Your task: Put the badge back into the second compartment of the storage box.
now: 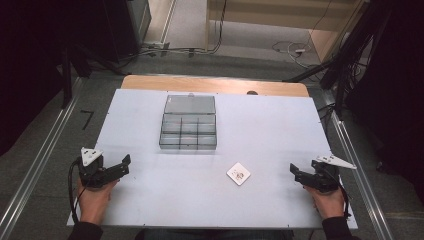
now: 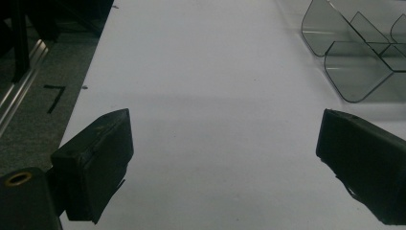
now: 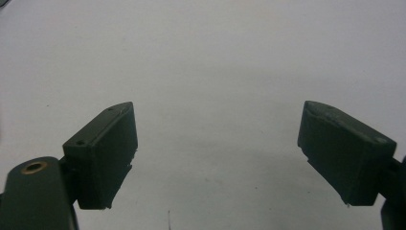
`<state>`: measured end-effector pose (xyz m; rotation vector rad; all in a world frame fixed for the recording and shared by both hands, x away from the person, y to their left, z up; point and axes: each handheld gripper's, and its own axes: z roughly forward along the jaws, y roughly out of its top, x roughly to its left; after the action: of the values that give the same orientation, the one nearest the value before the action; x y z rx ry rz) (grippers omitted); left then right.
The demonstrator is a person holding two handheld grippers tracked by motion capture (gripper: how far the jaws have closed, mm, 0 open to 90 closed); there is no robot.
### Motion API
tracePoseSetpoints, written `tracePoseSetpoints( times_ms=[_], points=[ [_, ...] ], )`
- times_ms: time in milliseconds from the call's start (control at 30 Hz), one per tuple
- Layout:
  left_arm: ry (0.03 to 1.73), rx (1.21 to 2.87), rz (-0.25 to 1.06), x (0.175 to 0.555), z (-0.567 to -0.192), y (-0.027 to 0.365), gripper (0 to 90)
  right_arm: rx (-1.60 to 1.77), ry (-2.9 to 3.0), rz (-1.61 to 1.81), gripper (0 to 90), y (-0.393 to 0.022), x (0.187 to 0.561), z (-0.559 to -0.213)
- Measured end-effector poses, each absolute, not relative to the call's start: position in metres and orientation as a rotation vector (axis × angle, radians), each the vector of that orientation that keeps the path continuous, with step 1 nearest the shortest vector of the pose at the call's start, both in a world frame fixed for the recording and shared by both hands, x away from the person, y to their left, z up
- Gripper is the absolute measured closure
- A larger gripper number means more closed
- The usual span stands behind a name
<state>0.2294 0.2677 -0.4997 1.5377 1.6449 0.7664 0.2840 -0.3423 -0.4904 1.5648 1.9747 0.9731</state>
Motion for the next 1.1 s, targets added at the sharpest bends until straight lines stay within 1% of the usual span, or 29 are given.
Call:
tracePoseSetpoints(
  times_ms=[333,1100],
  points=[
    [1.641,1.531,0.768,0.228,-0.498,0.268,5.5,1.569,1.985,0.979,8.2,-0.335,0.284,-0.489],
    [1.639,1.529,0.762,0.229,-0.499,0.267,5.5,1.509,2.065,0.947,7.7,-0.310,0.289,-0.492]
  ],
)
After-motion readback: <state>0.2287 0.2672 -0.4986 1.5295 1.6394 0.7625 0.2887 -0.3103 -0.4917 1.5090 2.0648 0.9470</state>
